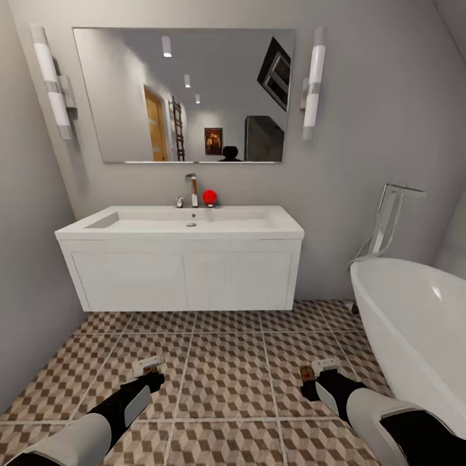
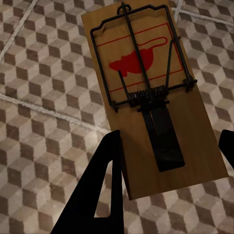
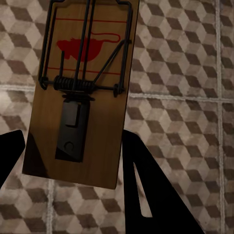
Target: Take the four mousetraps from the cabinet in the bathroom and place them on the bathroom floor. Make sure all four end up on the same floor surface, and ensure that at least two of them are either under or directly next to the same bathroom sink.
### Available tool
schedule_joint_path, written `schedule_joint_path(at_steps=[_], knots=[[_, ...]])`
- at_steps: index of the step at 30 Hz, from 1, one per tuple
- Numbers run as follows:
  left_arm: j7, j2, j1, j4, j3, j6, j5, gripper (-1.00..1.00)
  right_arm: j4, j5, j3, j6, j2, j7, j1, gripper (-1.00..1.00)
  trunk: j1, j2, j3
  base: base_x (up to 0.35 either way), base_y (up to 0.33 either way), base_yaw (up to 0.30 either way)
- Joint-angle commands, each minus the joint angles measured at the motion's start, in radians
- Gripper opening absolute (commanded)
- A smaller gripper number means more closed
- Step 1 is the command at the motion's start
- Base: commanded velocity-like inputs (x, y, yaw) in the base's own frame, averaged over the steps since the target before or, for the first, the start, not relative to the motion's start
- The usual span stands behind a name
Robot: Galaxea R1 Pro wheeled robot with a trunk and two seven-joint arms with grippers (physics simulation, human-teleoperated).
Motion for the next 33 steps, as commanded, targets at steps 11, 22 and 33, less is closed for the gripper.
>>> schedule_joint_path(at_steps=[11,22,33], knots=[[0.008,-0.001,0.0,-0.003,-0.009,0.006,0.005,-1.0,0.001,-0.001,0.008,-0.008,0.0,-0.002,-0.001,-1.0,0.042,-0.078,-0.036,0.0,0.0,0.0],[0.008,0.002,0.0,-0.003,-0.009,0.007,0.005,-1.0,0.001,0.0,0.008,-0.008,0.001,-0.006,-0.001,-1.0,0.084,-0.155,-0.07,0.0,0.0,0.0],[0.008,0.002,0.0,-0.005,-0.009,0.007,0.005,-1.0,0.001,0.0,0.008,-0.052,0.0,-0.011,-0.001,-1.0,0.126,-0.232,-0.104,0.0,0.0,0.0]])
